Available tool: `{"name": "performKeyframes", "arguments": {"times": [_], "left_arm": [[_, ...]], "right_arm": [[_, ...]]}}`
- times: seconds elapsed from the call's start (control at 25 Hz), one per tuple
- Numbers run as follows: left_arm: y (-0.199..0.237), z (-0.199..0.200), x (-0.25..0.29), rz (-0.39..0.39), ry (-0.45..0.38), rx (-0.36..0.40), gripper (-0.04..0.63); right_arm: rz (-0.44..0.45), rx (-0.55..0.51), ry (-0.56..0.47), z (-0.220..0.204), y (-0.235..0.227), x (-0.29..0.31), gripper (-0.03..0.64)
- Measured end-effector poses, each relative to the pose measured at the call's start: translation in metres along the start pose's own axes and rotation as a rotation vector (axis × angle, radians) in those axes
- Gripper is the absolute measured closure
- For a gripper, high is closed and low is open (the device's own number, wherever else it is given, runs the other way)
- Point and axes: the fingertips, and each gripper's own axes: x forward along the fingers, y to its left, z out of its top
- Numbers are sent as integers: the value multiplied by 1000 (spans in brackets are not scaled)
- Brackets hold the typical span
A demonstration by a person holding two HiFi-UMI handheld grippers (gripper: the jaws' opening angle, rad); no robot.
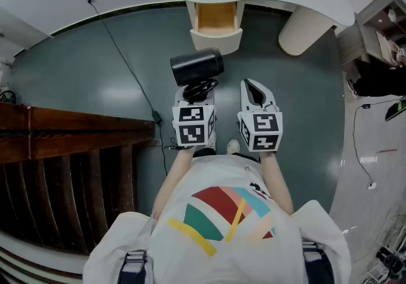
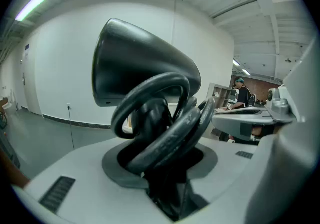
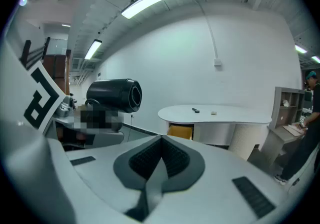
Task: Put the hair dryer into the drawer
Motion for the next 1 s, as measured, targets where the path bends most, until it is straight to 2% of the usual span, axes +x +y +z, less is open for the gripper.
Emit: {"name": "performKeyframes", "arguments": {"times": [0.76, 1.0], "left_arm": [[18, 2, 9, -16, 7, -28, 428], [32, 5, 17, -30, 1, -30, 428]], "right_arm": [[10, -12, -32, 10, 11, 13, 607], [-15, -27, -30, 12, 16, 27, 607]]}}
